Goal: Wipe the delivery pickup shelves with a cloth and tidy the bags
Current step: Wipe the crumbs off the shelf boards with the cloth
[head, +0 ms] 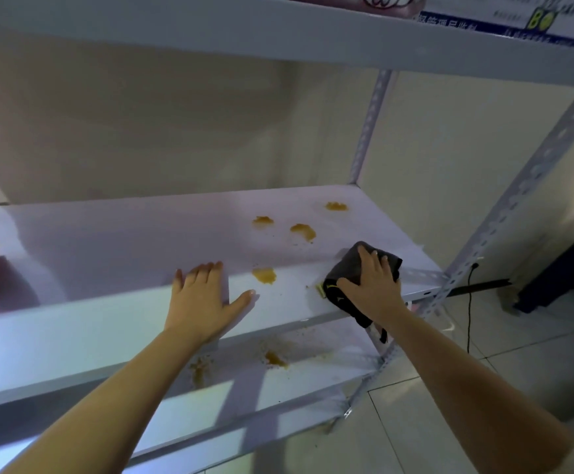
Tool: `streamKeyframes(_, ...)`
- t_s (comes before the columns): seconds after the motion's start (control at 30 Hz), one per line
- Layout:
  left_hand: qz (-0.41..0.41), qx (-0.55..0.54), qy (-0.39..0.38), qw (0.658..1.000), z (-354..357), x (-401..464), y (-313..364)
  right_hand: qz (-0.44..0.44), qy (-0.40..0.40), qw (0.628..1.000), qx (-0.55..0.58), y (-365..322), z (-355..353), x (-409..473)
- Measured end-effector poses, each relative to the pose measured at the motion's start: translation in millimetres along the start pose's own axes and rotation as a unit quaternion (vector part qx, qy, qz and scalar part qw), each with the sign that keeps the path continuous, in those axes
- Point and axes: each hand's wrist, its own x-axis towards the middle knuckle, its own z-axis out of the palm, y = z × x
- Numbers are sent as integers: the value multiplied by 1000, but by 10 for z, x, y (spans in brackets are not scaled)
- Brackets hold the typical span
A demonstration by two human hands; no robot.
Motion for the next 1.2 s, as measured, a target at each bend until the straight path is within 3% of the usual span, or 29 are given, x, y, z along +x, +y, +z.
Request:
streamKeyframes(0.23, 11, 1, -2, 1000, 4, 36, -18, -56, -40, 996, -50, -412, 167, -35)
streamKeyframes(0.43, 112, 22, -16, 993, -86, 44, -460, -147, -65, 983, -89, -770, 395, -468)
streamKeyframes(0.53, 63, -8, 23, 998, -72, 2, -526, -169, -78, 976, -111, -1028, 504, -490)
streamKeyframes(0.73, 6, -30, 27, 999, -4, 20, -525, -205, -95, 967, -118, -1453, 605, -43)
streamKeyframes(0.9, -2, -38, 12, 999, 14, 23, -561, -178, -41, 975, -126, -1510, 685, 51)
streamKeyframes(1.2, 9, -15, -24, 1000, -16, 24, -564, 14, -18, 996, -90, -583, 263, -39)
